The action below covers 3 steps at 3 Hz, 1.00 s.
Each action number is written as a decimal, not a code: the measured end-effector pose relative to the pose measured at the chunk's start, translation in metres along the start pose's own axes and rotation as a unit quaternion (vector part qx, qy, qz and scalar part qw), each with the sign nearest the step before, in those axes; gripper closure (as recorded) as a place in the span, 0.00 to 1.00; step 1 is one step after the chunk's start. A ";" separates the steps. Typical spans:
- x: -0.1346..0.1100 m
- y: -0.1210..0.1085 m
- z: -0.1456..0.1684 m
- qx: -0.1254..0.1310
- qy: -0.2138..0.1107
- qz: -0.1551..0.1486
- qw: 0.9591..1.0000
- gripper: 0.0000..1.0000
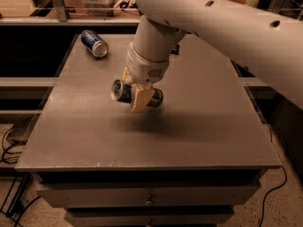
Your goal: Knock redbull can over
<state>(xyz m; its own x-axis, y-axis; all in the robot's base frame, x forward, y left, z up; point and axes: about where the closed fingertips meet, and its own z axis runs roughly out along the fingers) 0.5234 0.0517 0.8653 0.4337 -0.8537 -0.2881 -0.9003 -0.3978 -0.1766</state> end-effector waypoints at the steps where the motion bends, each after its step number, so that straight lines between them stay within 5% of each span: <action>1: 0.000 0.004 0.017 -0.029 0.034 -0.020 0.999 0.13; 2: 0.015 0.002 0.023 -0.040 0.009 0.011 0.999 0.00; 3: 0.006 0.004 0.023 -0.044 -0.013 0.015 0.999 0.00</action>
Offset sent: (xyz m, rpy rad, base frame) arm -0.0104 0.0053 -0.0150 0.2056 0.3109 -0.0813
